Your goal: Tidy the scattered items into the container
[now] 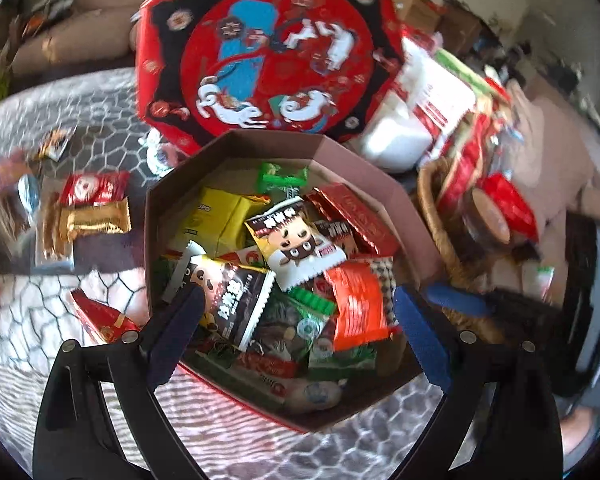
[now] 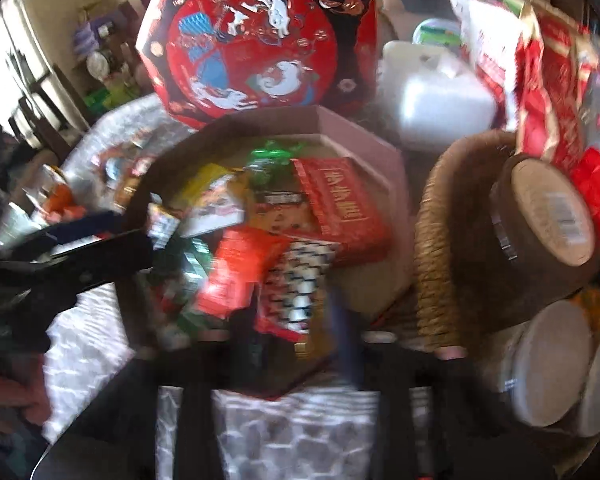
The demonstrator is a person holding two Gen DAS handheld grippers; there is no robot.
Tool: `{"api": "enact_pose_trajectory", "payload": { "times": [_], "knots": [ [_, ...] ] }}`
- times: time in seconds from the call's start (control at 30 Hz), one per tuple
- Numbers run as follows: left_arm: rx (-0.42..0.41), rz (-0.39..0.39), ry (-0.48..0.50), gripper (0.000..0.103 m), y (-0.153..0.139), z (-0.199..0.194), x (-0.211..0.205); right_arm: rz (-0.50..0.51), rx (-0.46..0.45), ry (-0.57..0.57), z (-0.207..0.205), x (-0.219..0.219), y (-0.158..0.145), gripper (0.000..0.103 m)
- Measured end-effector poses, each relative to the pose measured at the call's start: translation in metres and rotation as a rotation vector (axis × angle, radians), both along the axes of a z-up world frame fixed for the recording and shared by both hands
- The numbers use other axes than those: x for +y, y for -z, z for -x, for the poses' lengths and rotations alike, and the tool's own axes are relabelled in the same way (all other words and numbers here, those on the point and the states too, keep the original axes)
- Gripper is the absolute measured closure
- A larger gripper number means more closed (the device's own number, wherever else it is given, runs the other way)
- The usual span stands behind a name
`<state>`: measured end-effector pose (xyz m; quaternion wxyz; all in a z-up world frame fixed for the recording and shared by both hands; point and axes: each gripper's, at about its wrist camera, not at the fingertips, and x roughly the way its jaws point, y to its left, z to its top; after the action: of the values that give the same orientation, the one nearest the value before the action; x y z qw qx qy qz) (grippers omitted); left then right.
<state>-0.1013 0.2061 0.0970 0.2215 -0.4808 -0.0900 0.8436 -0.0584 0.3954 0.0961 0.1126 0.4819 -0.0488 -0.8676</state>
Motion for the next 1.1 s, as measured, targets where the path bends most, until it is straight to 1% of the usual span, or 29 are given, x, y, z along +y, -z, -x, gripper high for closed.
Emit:
{"api": "enact_pose_trajectory", "payload": {
  "times": [0.03,0.07,0.13,0.17,0.2,0.27,0.3,0.33,0.4,0.43,0.47,0.53,0.63,0.67,0.7,0.8,0.9,0.97,1.03,1.07,1.1],
  "knots": [
    [-0.008,-0.017,-0.009,0.008,0.000,0.002,-0.003,0.010,0.004,-0.003,0.001,-0.005,0.000,0.030],
    [-0.013,-0.026,-0.019,0.008,0.000,0.003,-0.007,0.014,0.000,-0.009,0.003,-0.010,0.002,0.031],
    [-0.012,-0.018,-0.037,0.008,0.000,0.005,-0.014,0.002,-0.018,-0.025,0.009,-0.023,0.009,0.032],
    [-0.012,-0.011,-0.043,0.008,-0.001,0.006,-0.017,-0.010,-0.028,-0.033,0.011,-0.029,0.014,0.034],
    [-0.014,-0.008,-0.046,0.008,-0.001,0.006,-0.020,-0.031,-0.042,-0.044,0.014,-0.036,0.020,0.038],
    [-0.012,-0.004,-0.050,0.008,-0.001,0.007,-0.025,-0.063,-0.041,-0.061,0.013,-0.045,0.029,0.058],
    [-0.007,0.002,-0.050,0.008,-0.002,0.007,-0.028,-0.076,-0.034,-0.058,0.013,-0.046,0.031,0.061],
    [-0.005,0.007,-0.047,0.008,-0.002,0.008,-0.029,-0.066,-0.029,-0.050,0.013,-0.044,0.031,0.063],
    [-0.002,0.012,-0.041,0.008,-0.001,0.008,-0.030,0.063,-0.035,-0.017,0.015,-0.028,0.025,0.078],
    [-0.004,0.011,-0.035,0.008,0.000,0.007,-0.029,0.101,-0.027,0.010,0.017,-0.019,0.021,0.080],
    [-0.007,0.011,-0.031,0.007,0.001,0.007,-0.029,0.092,-0.012,0.032,0.018,-0.013,0.016,0.080],
    [-0.011,0.013,-0.024,0.007,0.003,0.005,-0.026,0.021,0.013,0.044,0.022,-0.007,0.007,0.082],
    [-0.023,0.007,-0.016,0.007,0.007,0.004,-0.023,0.030,0.001,0.024,0.028,-0.003,0.001,0.084],
    [-0.024,0.008,-0.014,0.007,0.008,0.002,-0.022,0.001,0.011,0.016,0.028,-0.005,-0.003,0.085],
    [-0.024,0.009,-0.013,0.007,0.009,0.001,-0.022,-0.037,0.024,0.000,0.029,-0.010,-0.006,0.085],
    [-0.030,0.007,-0.017,0.007,0.011,-0.002,-0.023,-0.024,0.019,-0.063,0.034,-0.022,-0.005,0.085],
    [-0.031,0.020,-0.022,0.007,0.010,-0.005,-0.028,-0.131,0.064,-0.133,0.032,-0.052,-0.004,0.085],
    [-0.032,0.026,-0.034,0.005,0.010,-0.007,-0.037,-0.174,0.086,-0.165,0.034,-0.065,-0.006,0.086],
    [-0.034,0.026,-0.041,0.005,0.010,-0.011,-0.047,-0.177,0.090,-0.205,0.040,-0.076,-0.008,0.086],
    [-0.034,0.026,-0.046,0.005,0.009,-0.013,-0.052,-0.161,0.094,-0.227,0.042,-0.080,-0.010,0.086],
    [-0.032,0.026,-0.053,0.005,0.008,-0.016,-0.059,-0.125,0.093,-0.255,0.044,-0.084,-0.012,0.086]
  ]
}}
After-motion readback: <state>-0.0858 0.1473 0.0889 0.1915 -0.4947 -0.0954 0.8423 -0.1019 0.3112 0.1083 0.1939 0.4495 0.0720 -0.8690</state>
